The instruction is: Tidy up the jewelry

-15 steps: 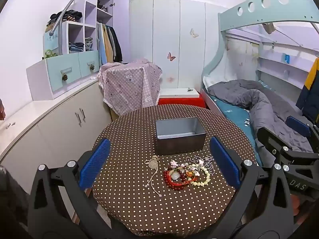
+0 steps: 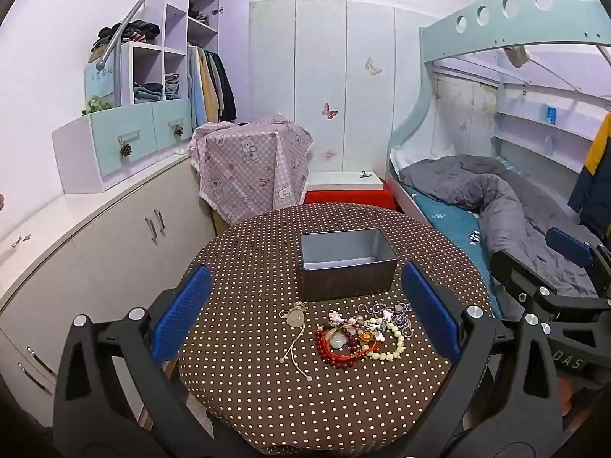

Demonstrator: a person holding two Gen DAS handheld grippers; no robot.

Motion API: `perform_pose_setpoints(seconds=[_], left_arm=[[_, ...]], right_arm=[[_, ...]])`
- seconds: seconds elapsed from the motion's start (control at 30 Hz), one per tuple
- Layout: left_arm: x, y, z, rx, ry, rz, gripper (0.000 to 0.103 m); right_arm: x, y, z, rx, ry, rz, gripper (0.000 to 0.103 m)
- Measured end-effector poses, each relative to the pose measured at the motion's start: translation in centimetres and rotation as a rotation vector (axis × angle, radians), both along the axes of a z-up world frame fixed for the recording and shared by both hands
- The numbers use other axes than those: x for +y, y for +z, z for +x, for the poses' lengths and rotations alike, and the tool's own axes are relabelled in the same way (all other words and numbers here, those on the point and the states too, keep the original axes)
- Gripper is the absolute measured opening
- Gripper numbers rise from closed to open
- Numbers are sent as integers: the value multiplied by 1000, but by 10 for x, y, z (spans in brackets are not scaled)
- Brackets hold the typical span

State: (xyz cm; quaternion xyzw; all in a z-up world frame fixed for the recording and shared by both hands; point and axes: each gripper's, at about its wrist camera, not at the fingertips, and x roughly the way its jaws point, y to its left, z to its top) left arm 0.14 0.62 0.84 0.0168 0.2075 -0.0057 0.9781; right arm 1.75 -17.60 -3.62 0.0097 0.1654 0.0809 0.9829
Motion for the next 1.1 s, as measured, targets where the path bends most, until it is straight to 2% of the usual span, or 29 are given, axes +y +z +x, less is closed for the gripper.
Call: perform_pose_setpoints(seconds=[1.1], left_arm=[[5,3,2,2,6,-2,97]], right_arm=[[1,-8,9,25,-3,7,95]])
